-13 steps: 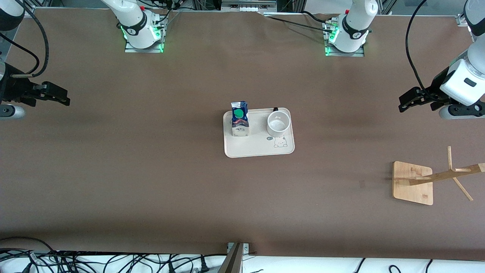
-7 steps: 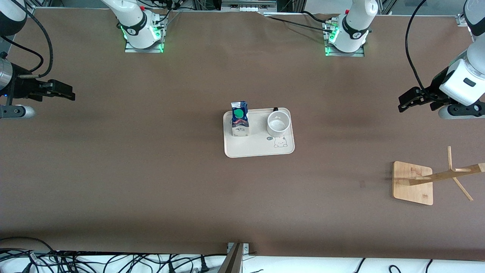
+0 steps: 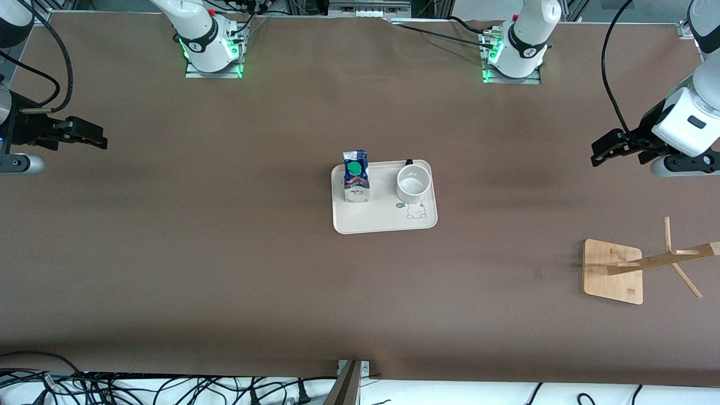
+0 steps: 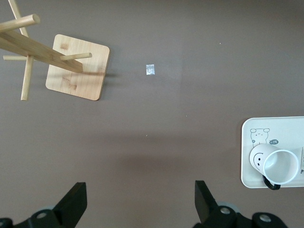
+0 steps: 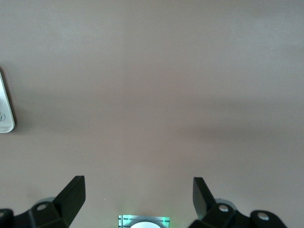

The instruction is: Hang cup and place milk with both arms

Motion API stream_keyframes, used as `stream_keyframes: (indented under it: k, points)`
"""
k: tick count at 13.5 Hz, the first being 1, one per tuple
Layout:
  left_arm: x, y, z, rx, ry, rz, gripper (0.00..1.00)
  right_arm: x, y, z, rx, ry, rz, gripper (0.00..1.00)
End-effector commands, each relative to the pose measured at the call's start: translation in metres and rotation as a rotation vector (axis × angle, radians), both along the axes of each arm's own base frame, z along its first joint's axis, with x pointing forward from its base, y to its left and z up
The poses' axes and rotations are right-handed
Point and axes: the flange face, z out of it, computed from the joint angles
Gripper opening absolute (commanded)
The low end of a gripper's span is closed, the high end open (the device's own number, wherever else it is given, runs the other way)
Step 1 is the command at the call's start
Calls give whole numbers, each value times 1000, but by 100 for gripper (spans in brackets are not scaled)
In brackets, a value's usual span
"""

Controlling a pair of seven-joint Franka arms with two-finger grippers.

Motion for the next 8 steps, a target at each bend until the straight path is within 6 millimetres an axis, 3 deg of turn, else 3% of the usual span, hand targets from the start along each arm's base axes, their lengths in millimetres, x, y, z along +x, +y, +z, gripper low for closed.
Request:
stream_keyframes:
  k: [1, 4, 6, 8]
  points:
    - [3, -3, 4, 8, 2, -1, 100, 2, -1, 4, 15, -5, 16, 100]
    - [4, 2, 3, 8, 4, 7, 100, 1, 3, 3, 20, 1, 8, 100]
    - [4, 2, 3, 8, 4, 7, 100, 1, 17, -1, 22, 6, 25, 100]
    - [4, 2, 2, 8, 5, 7, 100, 3, 69, -10, 19, 11, 110, 100]
